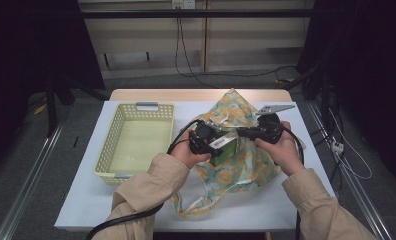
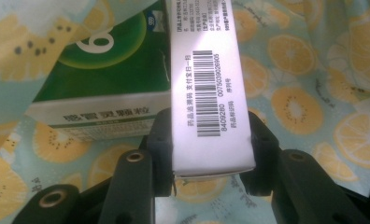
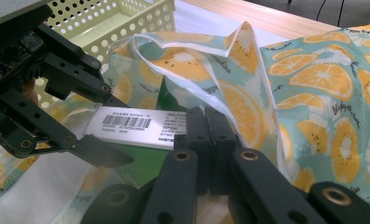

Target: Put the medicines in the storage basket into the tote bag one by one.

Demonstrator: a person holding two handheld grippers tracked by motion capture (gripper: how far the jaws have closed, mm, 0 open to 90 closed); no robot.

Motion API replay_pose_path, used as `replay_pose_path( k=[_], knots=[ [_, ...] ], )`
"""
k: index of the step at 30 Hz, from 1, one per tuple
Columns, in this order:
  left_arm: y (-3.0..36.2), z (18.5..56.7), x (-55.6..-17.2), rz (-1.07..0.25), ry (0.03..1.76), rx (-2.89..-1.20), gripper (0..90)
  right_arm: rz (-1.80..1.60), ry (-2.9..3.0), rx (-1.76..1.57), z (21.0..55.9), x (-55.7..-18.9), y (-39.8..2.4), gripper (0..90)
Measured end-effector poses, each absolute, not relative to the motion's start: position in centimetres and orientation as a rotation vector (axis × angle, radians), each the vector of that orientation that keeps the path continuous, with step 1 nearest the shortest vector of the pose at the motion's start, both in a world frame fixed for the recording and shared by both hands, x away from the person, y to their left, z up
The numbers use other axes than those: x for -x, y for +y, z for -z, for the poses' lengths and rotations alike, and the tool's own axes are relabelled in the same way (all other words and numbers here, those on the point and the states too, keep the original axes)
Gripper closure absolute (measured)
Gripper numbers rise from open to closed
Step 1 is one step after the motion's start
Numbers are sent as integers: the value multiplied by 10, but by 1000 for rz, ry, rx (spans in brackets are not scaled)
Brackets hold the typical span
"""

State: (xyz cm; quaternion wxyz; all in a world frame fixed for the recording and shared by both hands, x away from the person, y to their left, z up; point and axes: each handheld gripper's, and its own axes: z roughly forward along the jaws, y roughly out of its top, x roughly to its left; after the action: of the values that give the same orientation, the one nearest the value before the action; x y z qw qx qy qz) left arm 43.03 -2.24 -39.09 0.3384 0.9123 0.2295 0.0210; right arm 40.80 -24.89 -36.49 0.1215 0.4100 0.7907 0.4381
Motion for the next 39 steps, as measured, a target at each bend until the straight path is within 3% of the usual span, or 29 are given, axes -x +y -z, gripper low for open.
replay_pose_path(
  k=[18,19,22,24,31,39],
  knots=[
    [-44,399,-435,-52,622,-2319,612,-1278,2306,-1189,366,-407,-249,900],
    [-45,399,-435,-42,630,-2296,590,-1274,2306,-1189,366,-408,-249,900],
    [-44,399,-435,-19,656,-2280,353,-1269,2311,-1189,368,-407,-249,900],
    [-40,397,-431,-2,691,-2267,279,-1269,2311,-1193,368,-407,-249,900],
    [-20,395,-415,19,689,-2292,182,-1262,2318,-1191,371,-404,-250,900],
    [6,397,-404,-33,709,-2337,163,-1255,2312,-1196,372,-401,-258,900]
  ],
)
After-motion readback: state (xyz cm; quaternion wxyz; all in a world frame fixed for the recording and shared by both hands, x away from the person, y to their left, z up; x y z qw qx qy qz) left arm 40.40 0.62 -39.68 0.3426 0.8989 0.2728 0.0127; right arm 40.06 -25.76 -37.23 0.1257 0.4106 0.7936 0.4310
